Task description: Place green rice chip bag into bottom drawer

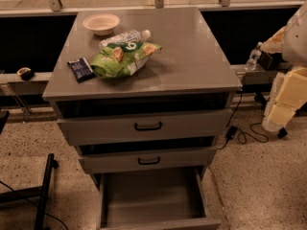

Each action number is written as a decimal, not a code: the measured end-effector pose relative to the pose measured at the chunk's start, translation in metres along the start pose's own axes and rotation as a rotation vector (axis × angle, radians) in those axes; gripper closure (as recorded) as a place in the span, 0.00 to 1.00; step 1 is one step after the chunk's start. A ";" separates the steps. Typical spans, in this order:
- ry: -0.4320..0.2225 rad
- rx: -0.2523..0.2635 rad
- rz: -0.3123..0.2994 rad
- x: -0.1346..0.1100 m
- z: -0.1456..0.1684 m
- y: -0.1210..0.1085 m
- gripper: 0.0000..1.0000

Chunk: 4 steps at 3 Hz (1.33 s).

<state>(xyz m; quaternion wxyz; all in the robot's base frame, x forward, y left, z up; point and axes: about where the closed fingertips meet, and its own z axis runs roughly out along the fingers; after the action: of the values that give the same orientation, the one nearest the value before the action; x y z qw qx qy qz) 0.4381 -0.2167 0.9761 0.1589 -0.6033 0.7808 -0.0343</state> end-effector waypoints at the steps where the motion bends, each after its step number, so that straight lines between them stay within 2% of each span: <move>1: -0.001 0.005 -0.006 -0.002 -0.001 0.000 0.00; 2: -0.005 0.031 -0.120 -0.034 0.021 -0.004 0.00; 3: 0.050 0.130 -0.387 -0.093 0.059 0.000 0.00; 4: 0.116 0.174 -0.454 -0.089 0.087 -0.004 0.00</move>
Offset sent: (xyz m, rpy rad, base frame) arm 0.0530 0.1023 -0.0433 -0.1088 -0.1144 0.3249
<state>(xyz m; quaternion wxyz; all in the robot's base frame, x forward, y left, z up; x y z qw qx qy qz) 0.4872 -0.1213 0.9131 0.1533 -0.7444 0.6271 -0.1707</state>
